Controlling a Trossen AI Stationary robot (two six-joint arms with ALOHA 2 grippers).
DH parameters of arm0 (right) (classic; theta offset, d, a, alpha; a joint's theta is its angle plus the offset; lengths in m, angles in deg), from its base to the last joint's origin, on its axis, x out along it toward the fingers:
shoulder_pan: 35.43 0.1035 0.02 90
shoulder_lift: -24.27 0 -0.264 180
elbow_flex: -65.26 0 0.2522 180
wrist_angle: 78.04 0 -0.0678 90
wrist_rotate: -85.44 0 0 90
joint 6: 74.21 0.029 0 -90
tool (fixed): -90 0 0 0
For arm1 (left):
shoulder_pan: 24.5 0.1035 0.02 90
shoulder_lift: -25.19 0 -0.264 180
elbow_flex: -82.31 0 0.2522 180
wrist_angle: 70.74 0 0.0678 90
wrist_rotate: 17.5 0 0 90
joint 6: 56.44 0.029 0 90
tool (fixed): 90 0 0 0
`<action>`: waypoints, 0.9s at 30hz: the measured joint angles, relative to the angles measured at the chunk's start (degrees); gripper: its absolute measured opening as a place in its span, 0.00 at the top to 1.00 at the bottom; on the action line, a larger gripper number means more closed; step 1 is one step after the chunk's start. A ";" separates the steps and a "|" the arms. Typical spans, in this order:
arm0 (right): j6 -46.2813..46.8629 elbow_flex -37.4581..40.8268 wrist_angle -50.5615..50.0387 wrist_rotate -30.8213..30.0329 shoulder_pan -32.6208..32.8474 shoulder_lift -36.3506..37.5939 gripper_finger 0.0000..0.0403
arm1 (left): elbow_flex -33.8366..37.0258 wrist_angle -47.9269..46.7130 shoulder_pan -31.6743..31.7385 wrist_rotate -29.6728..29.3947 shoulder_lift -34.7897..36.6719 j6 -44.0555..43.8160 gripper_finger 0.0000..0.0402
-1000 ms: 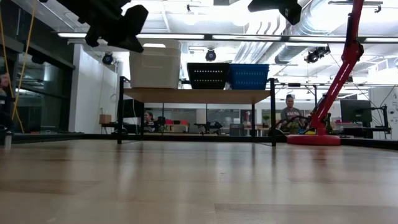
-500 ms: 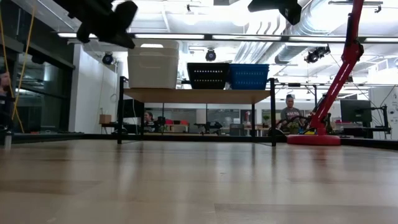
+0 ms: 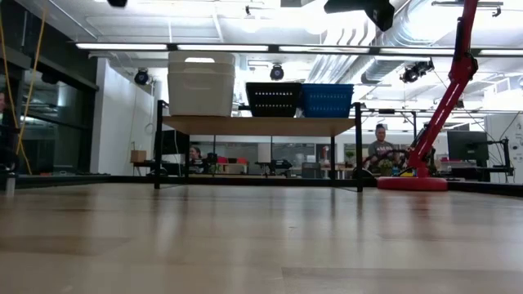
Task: Stack baskets on shelf by color
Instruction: Return to Home Position
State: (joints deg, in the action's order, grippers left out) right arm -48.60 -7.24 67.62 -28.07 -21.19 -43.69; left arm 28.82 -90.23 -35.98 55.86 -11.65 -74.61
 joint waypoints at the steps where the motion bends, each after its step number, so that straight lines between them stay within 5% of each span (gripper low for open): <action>1: -0.46 0.00 0.51 0.15 0.00 0.00 1.00 | 0.00 0.48 -1.00 -0.21 0.50 1.40 1.00; 12: -0.01 0.00 3.73 2.57 -0.02 0.00 1.00 | 14.36 18.30 -1.18 1.34 9.10 6.60 1.00; 27: 5.45 0.00 4.17 4.01 -0.02 0.00 1.00 | 27.77 14.31 9.06 11.95 26.72 2.51 1.00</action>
State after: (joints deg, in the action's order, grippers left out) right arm -43.14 -7.24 71.79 -24.06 -21.22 -43.69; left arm 56.59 -75.92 -26.92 67.81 15.06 -72.10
